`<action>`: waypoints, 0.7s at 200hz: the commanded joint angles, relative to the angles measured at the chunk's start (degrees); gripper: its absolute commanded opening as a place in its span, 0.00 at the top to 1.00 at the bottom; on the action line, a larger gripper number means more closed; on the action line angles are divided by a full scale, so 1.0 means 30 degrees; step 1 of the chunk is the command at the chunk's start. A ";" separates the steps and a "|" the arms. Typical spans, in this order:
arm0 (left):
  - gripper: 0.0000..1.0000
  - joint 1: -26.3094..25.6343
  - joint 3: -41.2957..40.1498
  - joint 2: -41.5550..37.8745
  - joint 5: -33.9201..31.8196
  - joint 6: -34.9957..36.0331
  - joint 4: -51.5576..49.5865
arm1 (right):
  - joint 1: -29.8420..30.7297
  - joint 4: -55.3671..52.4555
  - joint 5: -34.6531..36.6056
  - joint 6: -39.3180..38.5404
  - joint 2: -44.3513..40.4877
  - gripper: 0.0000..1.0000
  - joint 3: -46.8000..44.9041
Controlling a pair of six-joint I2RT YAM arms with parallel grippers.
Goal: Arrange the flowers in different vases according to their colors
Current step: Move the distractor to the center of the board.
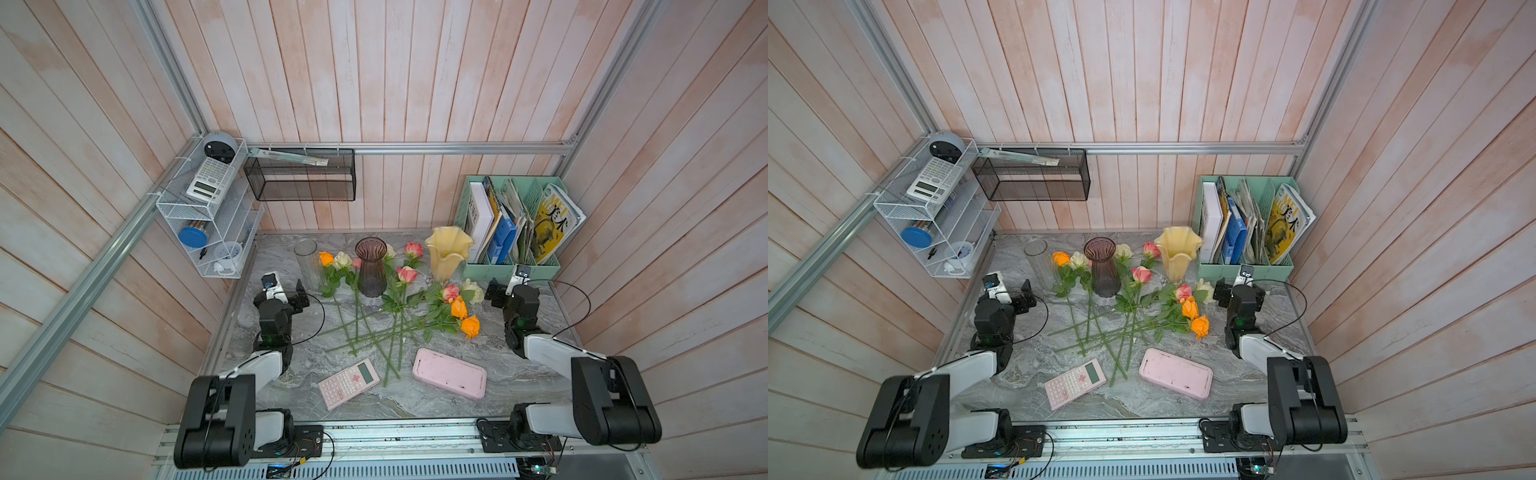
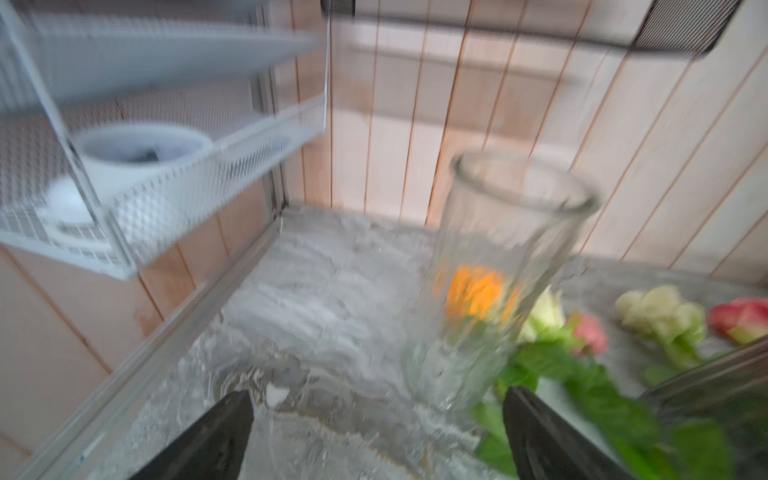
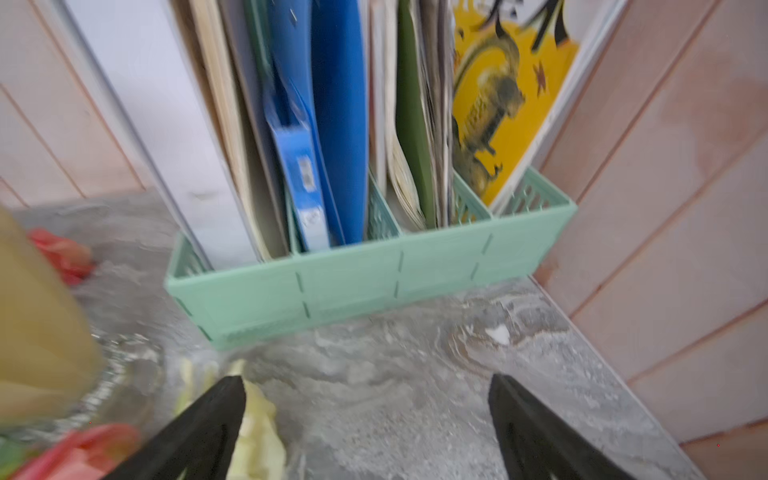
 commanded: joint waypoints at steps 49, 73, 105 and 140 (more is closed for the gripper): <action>0.00 -1.3119 0.7254 -0.5580 -0.7307 -0.2965 -2.0341 | 1.0417 -1.8117 0.1245 0.2786 -0.1836 0.09 0.6759; 0.10 -1.7344 0.8233 -0.4276 -0.6569 -0.8783 -2.4955 | 1.4205 -2.2285 0.0517 0.7127 -0.1726 0.21 0.6933; 0.60 -2.1868 0.6579 -0.2470 -0.6169 -1.5903 -2.5043 | 1.7368 -2.3467 -0.1264 1.2893 -0.2599 0.42 0.4708; 0.61 -2.4517 0.4503 -0.1724 -0.6781 -1.9949 -2.2294 | 1.9923 -2.2156 -0.1300 1.5414 -0.2755 0.41 0.2920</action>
